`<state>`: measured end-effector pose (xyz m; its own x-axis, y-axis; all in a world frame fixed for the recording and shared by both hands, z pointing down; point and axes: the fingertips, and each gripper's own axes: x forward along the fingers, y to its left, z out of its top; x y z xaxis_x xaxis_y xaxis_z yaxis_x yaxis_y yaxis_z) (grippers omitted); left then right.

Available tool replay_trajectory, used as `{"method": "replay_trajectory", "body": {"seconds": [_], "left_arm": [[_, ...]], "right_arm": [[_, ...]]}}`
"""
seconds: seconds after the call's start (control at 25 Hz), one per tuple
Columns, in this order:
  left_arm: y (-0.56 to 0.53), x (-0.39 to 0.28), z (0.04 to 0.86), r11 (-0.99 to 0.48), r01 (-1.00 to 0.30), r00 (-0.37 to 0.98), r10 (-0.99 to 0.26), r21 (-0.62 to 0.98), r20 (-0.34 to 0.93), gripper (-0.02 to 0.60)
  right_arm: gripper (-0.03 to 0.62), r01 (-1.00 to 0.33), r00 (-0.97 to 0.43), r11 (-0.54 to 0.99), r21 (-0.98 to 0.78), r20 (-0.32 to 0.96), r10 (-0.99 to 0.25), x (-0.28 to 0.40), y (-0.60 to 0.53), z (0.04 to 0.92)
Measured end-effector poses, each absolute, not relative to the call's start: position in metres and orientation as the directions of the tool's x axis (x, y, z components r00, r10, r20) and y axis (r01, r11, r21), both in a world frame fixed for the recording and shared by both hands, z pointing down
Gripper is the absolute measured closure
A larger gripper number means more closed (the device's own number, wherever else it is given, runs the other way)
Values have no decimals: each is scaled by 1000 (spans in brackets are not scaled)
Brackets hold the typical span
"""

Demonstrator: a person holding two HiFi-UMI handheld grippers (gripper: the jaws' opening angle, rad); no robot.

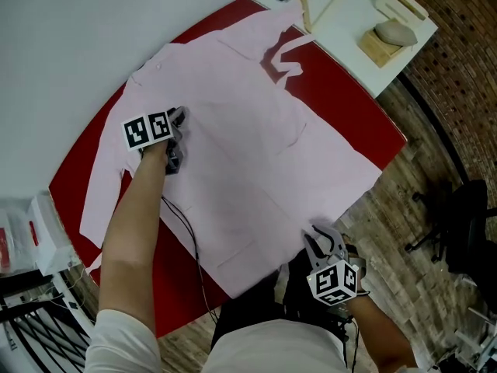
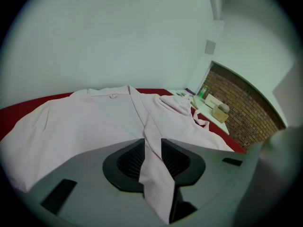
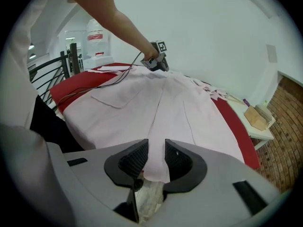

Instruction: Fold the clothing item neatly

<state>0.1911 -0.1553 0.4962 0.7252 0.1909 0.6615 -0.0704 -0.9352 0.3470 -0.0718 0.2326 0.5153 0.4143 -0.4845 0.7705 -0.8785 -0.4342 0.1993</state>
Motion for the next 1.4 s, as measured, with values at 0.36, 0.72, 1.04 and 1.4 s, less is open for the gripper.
{"method": "replay_trajectory", "body": {"seconds": [0.36,0.72,1.04,1.4], "left_arm": [[-127,136,467,-908,28,793,275,418,543,494],[-114,87,455,-874,75,819,328,480,470,495],[-99,56,428,-868,129,841,352,479,410,495],[-73,35,432,-895,115,840,320,432,438,494]], "right_arm": [[503,-839,460,-503,207,763,-454,-24,263,497],[503,-833,491,-461,307,794,-358,13,288,495],[503,-797,539,-494,348,779,-320,60,308,470],[503,-829,527,-419,371,769,-362,157,304,464]]}}
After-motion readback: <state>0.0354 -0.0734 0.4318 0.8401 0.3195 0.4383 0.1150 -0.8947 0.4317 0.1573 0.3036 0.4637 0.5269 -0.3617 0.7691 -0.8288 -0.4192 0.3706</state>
